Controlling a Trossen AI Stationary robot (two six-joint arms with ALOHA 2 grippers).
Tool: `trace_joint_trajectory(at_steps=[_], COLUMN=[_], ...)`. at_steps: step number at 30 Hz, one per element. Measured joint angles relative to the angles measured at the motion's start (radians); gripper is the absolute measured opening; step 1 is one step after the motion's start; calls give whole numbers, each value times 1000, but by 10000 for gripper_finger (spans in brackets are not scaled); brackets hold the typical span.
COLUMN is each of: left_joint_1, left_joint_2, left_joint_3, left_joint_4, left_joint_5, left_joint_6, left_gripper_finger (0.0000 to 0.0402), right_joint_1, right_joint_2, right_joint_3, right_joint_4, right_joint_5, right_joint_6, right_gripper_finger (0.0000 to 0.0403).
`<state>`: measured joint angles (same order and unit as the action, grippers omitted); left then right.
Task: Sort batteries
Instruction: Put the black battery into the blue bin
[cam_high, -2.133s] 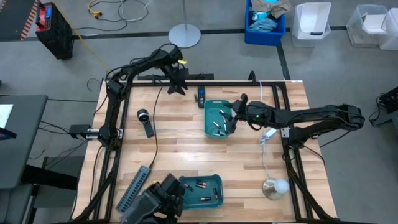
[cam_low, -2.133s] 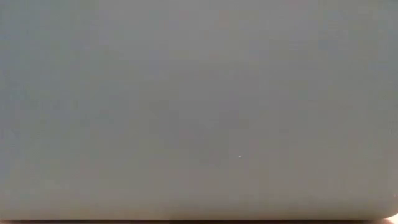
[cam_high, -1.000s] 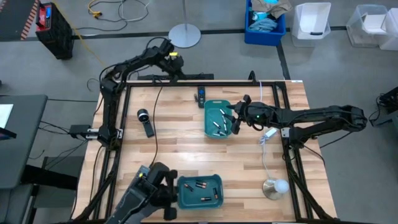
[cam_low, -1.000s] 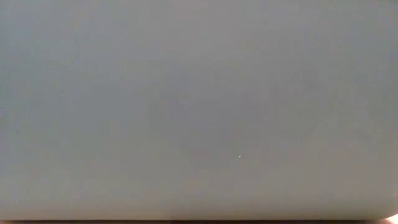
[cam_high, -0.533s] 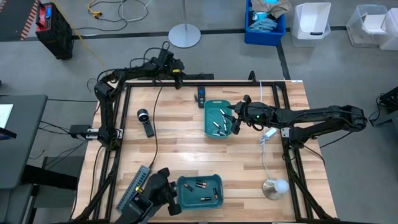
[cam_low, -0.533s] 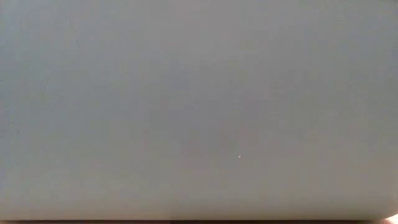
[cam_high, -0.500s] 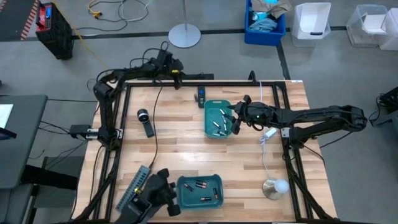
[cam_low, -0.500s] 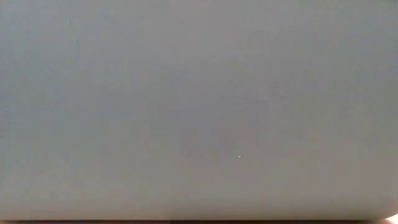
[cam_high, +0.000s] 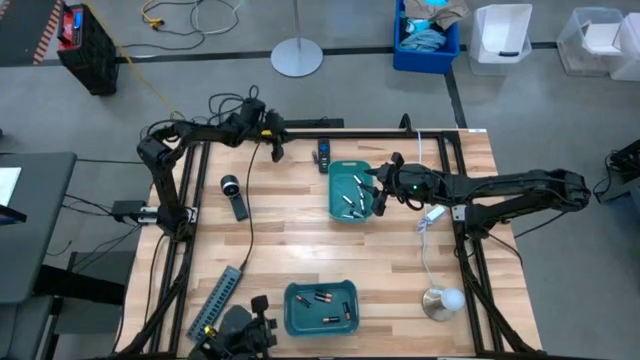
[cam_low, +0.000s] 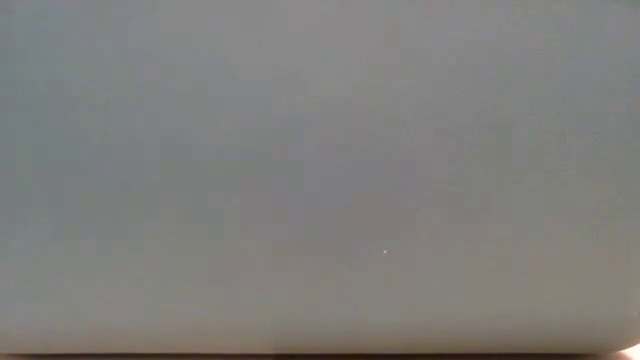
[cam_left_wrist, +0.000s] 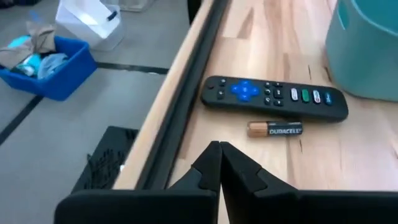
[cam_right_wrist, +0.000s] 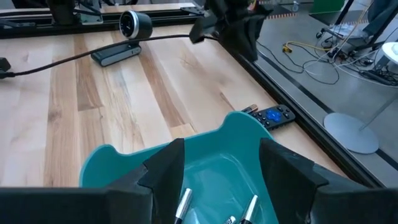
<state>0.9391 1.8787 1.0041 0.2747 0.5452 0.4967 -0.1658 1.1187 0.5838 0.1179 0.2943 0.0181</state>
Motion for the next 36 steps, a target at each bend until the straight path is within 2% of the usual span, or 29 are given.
trace_joint_trajectory(at_steps=[3,10,16,20,27,30,32,36], left_joint_1=[-14,-53,-81,-100,-143,-141,-143,-185], left_joint_2=[9,20,21,22,21,21,21,21], left_joint_3=[-8,12,57,113,159,209,257,344], left_joint_4=[-16,-79,-176,-300,-348,-388,-475,-641], left_joint_5=[-1,-7,-52,-76,-122,-132,-160,-276], left_joint_6=[17,181,199,174,109,4,-16,-39], left_gripper_finger=[10,50,93,122,171,178,177,180], right_joint_1=[0,0,0,0,0,0,0,0], right_joint_2=[0,0,0,0,0,0,0,0], right_joint_3=[0,0,0,0,0,0,0,0], right_joint_4=[17,49,55,65,78,78,78,78], right_joint_5=[0,0,0,0,0,0,0,0], right_joint_6=[-1,-4,-3,-3,-8,-8,-9,-20], right_gripper_finger=[221,221,221,221,221,221,221,221])
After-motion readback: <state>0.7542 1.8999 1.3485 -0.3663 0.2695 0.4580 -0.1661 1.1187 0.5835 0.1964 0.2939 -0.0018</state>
